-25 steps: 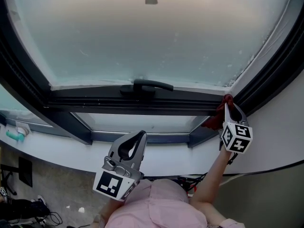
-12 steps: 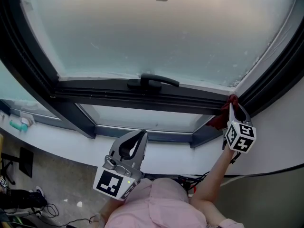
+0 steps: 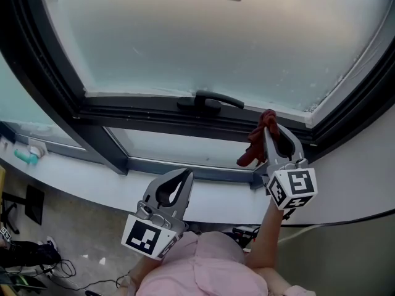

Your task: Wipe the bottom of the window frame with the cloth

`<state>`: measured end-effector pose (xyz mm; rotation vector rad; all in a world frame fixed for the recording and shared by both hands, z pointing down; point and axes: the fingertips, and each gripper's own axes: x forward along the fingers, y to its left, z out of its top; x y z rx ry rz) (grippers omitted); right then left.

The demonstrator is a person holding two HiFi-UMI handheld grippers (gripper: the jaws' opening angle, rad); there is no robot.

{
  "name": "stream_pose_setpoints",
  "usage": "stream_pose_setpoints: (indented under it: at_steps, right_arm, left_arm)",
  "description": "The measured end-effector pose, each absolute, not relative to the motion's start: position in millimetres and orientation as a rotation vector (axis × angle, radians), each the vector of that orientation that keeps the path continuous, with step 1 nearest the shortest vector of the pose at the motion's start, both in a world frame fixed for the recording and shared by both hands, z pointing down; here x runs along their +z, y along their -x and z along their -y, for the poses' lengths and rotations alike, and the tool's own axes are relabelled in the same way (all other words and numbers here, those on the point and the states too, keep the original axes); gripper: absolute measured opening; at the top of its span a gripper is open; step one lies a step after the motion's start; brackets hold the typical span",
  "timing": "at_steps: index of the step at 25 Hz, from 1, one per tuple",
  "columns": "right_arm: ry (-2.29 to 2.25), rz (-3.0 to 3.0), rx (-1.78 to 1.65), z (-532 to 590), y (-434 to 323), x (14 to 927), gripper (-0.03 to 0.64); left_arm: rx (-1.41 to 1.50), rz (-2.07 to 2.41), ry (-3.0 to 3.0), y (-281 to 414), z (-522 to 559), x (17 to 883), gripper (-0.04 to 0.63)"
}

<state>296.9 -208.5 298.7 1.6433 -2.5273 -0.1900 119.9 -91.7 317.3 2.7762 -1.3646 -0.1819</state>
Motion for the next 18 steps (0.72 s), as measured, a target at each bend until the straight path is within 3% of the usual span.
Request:
stream_pose_setpoints:
  at_steps: [9,18]
  right_arm:
    - [-1.333,2.518,-0.189,221,-165,333,0.069]
    - [-1.422,2.468,-0.184,228,-151,354,0.067]
  left_arm:
    - [-0.178,1.411,-2.726,-63,73,314,-0.003]
    - [-0.172,1.410,-2.727,-27,55,317,-0.003]
